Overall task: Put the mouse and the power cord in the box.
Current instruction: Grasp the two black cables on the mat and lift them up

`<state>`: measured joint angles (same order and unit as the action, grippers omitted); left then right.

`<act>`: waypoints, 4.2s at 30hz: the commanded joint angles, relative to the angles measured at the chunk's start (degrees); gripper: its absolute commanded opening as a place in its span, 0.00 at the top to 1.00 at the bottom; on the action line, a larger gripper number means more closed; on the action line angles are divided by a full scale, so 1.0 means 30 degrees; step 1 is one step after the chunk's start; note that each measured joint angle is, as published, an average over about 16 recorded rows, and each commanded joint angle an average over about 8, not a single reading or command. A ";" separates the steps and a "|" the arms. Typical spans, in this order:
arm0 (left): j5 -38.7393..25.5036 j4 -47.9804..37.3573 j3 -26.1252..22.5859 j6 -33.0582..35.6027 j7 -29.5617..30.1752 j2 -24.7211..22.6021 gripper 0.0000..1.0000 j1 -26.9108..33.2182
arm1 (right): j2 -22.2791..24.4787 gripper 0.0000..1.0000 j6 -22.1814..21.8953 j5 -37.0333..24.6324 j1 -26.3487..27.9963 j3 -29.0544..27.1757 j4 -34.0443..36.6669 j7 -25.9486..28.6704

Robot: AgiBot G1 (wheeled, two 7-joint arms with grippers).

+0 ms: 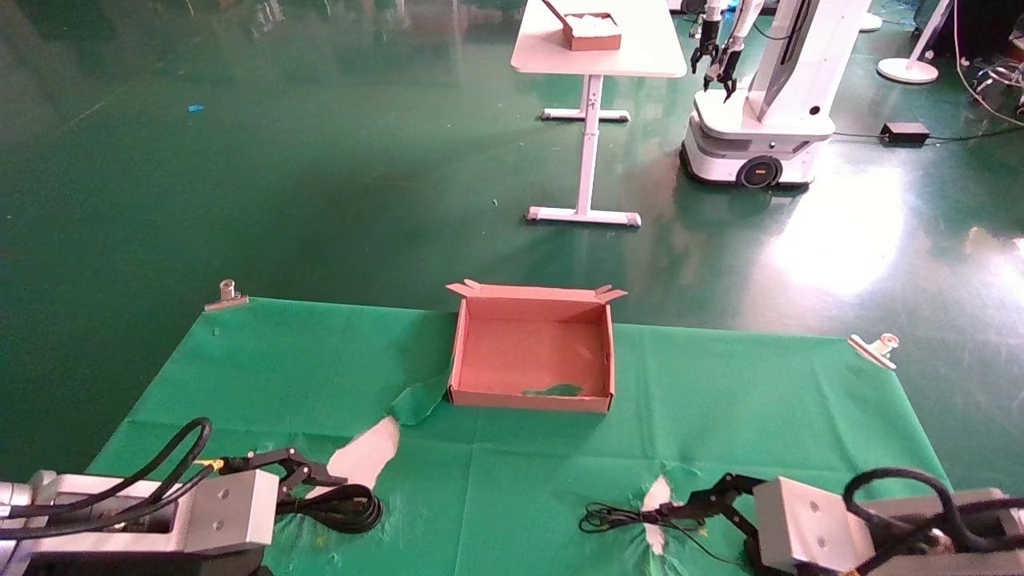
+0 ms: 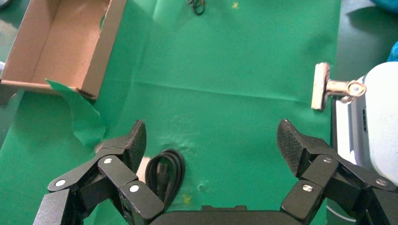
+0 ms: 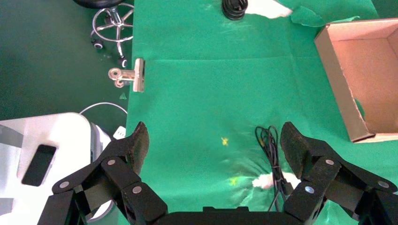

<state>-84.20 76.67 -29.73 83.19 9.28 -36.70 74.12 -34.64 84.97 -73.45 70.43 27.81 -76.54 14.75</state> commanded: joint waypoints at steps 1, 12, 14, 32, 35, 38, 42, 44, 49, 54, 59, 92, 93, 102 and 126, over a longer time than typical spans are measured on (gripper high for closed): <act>0.0021 -0.0050 0.0015 0.0046 0.0016 -0.0019 0.00 0.0052 | -0.0031 0.00 0.0042 -0.0034 0.0051 0.0021 0.0049 -0.0010; -0.7304 0.0019 -0.2434 -0.2130 0.0004 -0.2508 0.00 0.0533 | -0.0137 0.00 0.0288 -0.0205 0.0706 0.0128 0.0060 -0.0069; -0.8763 -0.0099 -0.2879 -0.2697 0.0326 -0.3109 0.00 0.0527 | -0.0112 0.00 0.0356 -0.0198 0.0883 0.0128 0.0075 -0.0015; -1.4781 -0.3455 -0.4579 -0.5324 0.1110 -0.6116 0.00 0.1117 | 0.0417 0.00 0.0242 0.0358 0.0799 0.0078 -0.0028 0.0194; -1.5043 -0.3956 -0.4662 -0.5535 0.1071 -0.6334 0.00 0.1167 | 0.0397 0.00 0.0288 0.0324 0.0888 0.0143 -0.0020 0.0227; -1.5193 -0.4406 -0.4706 -0.5687 0.1038 -0.6512 0.00 0.1238 | 0.0400 0.00 0.0329 0.0302 0.0926 0.0215 -0.0016 0.0260; -1.5182 -0.4952 -0.4684 -0.5863 0.0954 -0.6698 0.00 0.1353 | 0.0439 0.00 0.0296 0.0271 0.0879 0.0298 -0.0008 0.0314; -1.5056 -0.5193 -0.4645 -0.5949 0.0822 -0.6756 0.00 0.1400 | 0.0453 0.00 0.0250 0.0266 0.0851 0.0326 -0.0018 0.0355; -1.4680 -0.5685 -0.4555 -0.6120 0.0378 -0.6820 0.00 0.1486 | 0.0418 0.00 0.0224 0.0064 0.0906 0.0475 -0.0057 0.0430; -1.4523 -0.5977 -0.4534 -0.6200 0.0087 -0.6862 0.00 0.1558 | -0.0050 0.00 0.0422 -0.1381 0.1434 0.1167 0.0010 0.0324; -1.4469 -0.6123 -0.4530 -0.6229 -0.0032 -0.6895 0.00 0.1600 | -0.1554 0.00 0.0421 -0.4460 0.2587 0.2508 0.0751 -0.0240; -1.4412 -0.6272 -0.4524 -0.6274 -0.0134 -0.6921 1.00 0.1634 | -1.1436 1.00 -0.3521 -1.1885 0.7007 0.6231 1.5104 -0.5888; -1.4411 -0.6272 -0.4524 -0.6274 -0.0134 -0.6921 1.00 0.1634 | -1.1402 1.00 -0.3508 -1.1869 0.6990 0.6222 1.5040 -0.5873; -1.4406 -0.6270 -0.4524 -0.6274 -0.0133 -0.6920 1.00 0.1632 | -1.1197 1.00 -0.3394 -1.1768 0.6909 0.6171 1.4708 -0.5820; -1.4406 -0.6270 -0.4524 -0.6274 -0.0133 -0.6920 1.00 0.1632 | -1.1277 1.00 -0.3472 -1.1714 0.6206 0.6262 1.4944 -0.6097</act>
<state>-127.41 57.86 -43.30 64.37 8.88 -57.46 79.02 -68.30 74.46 -108.49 89.51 46.41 -31.72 -3.42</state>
